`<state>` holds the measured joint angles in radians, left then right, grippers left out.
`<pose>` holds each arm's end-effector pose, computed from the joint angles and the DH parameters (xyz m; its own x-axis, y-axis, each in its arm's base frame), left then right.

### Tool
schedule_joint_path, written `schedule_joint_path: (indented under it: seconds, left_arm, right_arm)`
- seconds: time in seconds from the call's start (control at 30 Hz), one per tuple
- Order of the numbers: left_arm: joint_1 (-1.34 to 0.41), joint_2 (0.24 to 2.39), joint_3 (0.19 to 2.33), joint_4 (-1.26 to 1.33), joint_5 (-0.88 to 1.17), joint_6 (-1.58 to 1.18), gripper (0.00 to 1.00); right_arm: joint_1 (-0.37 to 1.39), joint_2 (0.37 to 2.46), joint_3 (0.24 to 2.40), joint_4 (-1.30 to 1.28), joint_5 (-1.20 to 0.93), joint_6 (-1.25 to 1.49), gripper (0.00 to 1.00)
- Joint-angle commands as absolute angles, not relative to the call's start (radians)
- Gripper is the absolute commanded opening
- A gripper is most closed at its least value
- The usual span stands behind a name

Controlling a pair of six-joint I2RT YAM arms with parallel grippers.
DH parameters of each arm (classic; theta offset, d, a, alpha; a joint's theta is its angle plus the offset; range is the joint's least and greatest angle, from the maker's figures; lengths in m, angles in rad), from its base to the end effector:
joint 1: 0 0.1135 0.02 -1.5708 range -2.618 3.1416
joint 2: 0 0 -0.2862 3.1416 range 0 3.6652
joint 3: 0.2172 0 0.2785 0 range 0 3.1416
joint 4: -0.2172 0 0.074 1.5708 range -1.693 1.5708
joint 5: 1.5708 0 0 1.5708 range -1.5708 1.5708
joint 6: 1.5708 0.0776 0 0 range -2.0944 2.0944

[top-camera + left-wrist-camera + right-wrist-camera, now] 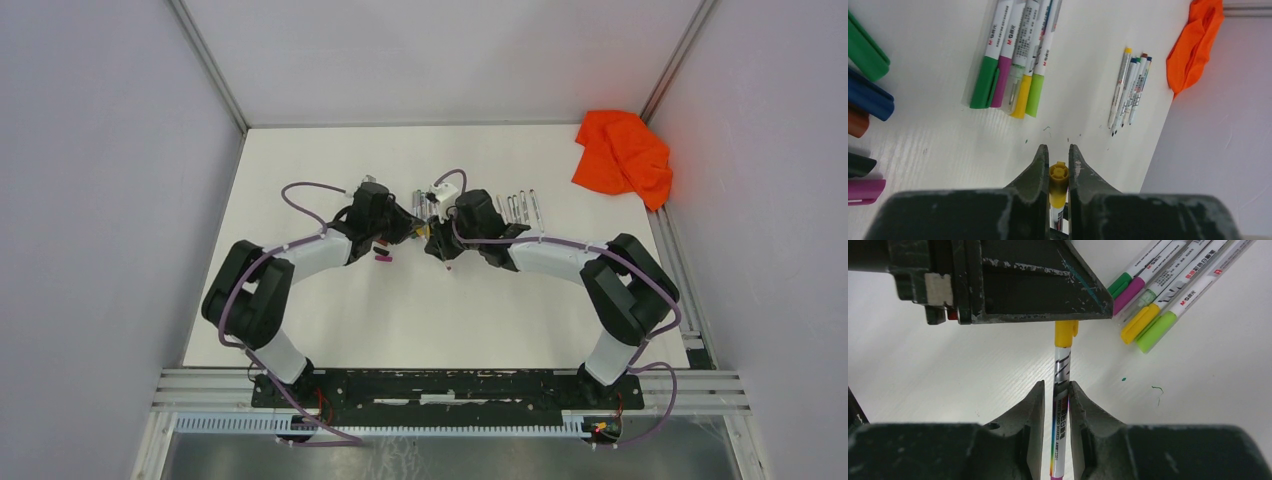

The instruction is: Open the pen caps

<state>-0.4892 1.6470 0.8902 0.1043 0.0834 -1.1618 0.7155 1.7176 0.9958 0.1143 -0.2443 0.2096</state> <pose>0.3509 -0.1941 0.1639 -0.6964 -0.6651 -0.2696 -0.2823 0.5992 -0.7492 0.3109 0.2951 0.1768 -0.5850 -0.2410 -0.7744 -0.6795 0.6668 0.3059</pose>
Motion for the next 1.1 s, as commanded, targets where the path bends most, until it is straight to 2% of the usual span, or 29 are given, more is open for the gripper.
schedule_joint_path:
  seconds: [0.0,0.1,0.17,0.3,0.53,0.7,0.93,1.07]
  left_arm:
    - [-0.496,1.575,0.861,0.288,0.146,-1.070,0.02]
    - [-0.497,1.568,0.845,0.330,0.164,-1.064,0.02]
    - [-0.497,1.563,0.834,0.358,0.171,-1.059,0.02]
    - [-0.496,1.557,0.810,0.430,0.186,-1.055,0.02]
    - [-0.491,1.580,0.774,0.587,0.198,-1.088,0.02]
    - [-0.477,1.623,0.774,0.672,0.201,-1.166,0.02]
    - [-0.479,1.661,0.726,0.691,0.154,-1.322,0.02]
    - [-0.487,1.611,0.684,0.603,0.095,-1.343,0.02]
  right_arm:
    - [0.720,1.687,0.961,0.198,-0.309,0.228,0.28]
    - [0.720,1.689,0.945,0.215,-0.314,0.233,0.26]
    - [0.721,1.687,0.932,0.228,-0.323,0.236,0.22]
    - [0.720,1.679,0.906,0.253,-0.337,0.245,0.00]
    - [0.719,1.638,0.838,0.297,-0.356,0.242,0.00]
    - [0.720,1.596,0.785,0.257,-0.284,0.197,0.00]
    - [0.726,1.537,0.716,0.214,-0.169,0.167,0.00]
    - [0.758,1.503,0.676,0.195,-0.095,0.162,0.00]
